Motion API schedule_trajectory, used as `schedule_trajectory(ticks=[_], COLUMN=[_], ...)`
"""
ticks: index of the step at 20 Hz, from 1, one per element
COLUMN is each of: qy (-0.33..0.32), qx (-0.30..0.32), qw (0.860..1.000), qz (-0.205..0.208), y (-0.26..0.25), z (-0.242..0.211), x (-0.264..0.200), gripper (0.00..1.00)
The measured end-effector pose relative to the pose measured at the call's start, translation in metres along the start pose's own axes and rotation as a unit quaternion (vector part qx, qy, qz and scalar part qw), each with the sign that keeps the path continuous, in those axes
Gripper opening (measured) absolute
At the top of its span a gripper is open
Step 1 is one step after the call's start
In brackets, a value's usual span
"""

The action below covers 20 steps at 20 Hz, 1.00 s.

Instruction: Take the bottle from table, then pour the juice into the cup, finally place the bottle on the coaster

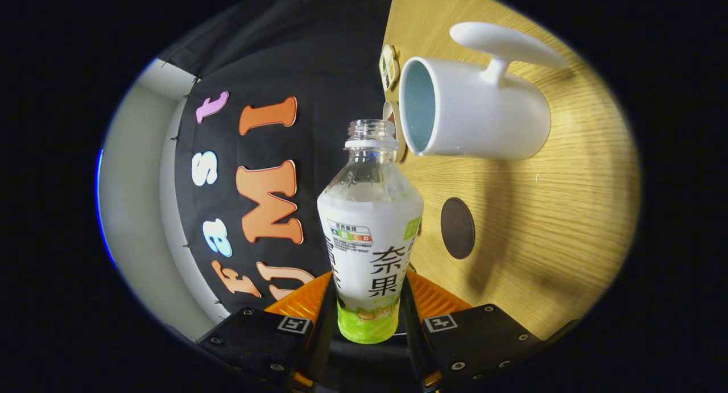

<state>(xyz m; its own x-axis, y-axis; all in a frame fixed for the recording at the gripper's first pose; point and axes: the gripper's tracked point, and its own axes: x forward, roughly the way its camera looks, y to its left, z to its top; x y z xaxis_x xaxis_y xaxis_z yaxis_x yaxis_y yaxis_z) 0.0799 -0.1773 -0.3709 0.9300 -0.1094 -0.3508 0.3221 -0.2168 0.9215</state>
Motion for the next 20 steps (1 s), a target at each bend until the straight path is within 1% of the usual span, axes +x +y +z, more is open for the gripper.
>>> schedule_trajectory(ticks=[3,6,20], qy=[-0.003,-0.004,-0.007], qx=[0.025,0.03,0.066], qw=[1.0,1.0,0.998], qz=[0.012,0.007,0.02], y=[0.0018,0.0026,0.005], z=[0.0044,0.003,0.0077], x=[-0.0001,-0.0003,-0.0036], gripper=[0.58,0.58,0.58])
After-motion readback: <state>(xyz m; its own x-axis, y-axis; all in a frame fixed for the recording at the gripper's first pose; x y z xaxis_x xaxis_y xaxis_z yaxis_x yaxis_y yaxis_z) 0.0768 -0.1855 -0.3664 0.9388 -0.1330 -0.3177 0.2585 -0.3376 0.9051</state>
